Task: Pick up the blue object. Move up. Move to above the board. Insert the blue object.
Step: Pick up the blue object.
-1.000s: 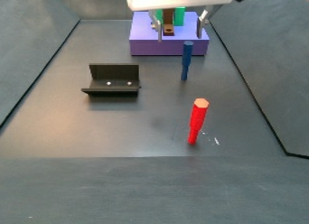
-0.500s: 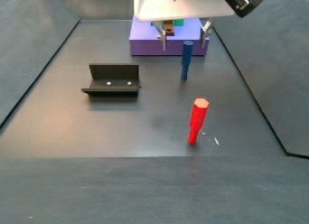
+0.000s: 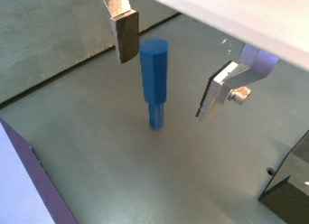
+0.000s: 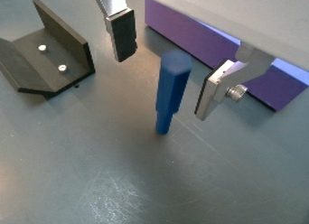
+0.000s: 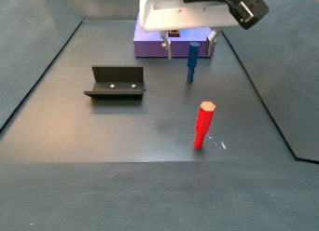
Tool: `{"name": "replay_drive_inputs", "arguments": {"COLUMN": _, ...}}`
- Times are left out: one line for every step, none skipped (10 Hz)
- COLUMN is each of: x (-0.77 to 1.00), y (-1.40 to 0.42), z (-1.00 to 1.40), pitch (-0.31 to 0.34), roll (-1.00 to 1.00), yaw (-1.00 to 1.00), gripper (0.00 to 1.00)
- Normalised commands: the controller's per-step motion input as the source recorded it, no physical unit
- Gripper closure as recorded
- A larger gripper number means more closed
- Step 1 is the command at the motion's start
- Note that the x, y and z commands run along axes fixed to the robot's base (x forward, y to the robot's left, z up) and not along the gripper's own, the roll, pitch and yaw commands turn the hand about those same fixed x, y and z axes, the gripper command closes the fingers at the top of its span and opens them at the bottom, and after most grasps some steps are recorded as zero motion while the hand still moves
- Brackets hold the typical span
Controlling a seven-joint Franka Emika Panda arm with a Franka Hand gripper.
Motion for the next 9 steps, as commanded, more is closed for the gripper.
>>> {"name": "replay_drive_inputs", "arguments": {"x": 0.0, "y": 0.0, "z": -0.15, "pitch": 0.0, "roll": 0.03, "yaw": 0.0, "gripper": 0.0}}
{"name": "replay_drive_inputs", "arguments": {"x": 0.0, "y": 0.0, "z": -0.13, "pitch": 0.0, "roll": 0.01, "yaw": 0.0, "gripper": 0.0}}
{"name": "replay_drive_inputs", "arguments": {"x": 0.0, "y": 0.0, "z": 0.0, "pitch": 0.0, "roll": 0.0, "yaw": 0.0, "gripper": 0.0}}
{"name": "replay_drive_inputs", "arguments": {"x": 0.0, "y": 0.0, "z": 0.0, "pitch": 0.0, "roll": 0.0, "yaw": 0.0, "gripper": 1.0}}
{"name": "replay_drive_inputs", "arguments": {"x": 0.0, "y": 0.0, "z": 0.0, "pitch": 0.0, "roll": 0.0, "yaw": 0.0, "gripper": 1.0}}
{"name": "replay_drive_inputs", "arguments": {"x": 0.0, "y": 0.0, "z": 0.0, "pitch": 0.0, "roll": 0.0, "yaw": 0.0, "gripper": 1.0}}
{"name": "replay_drive_inputs", "arguments": {"x": 0.0, "y": 0.0, "z": 0.0, "pitch": 0.0, "roll": 0.0, "yaw": 0.0, "gripper": 1.0}}
{"name": "replay_drive_inputs", "arguments": {"x": 0.0, "y": 0.0, "z": 0.0, "pitch": 0.0, "roll": 0.0, "yaw": 0.0, "gripper": 1.0}}
{"name": "replay_drive_inputs", "arguments": {"x": 0.0, "y": 0.0, "z": 0.0, "pitch": 0.0, "roll": 0.0, "yaw": 0.0, "gripper": 1.0}}
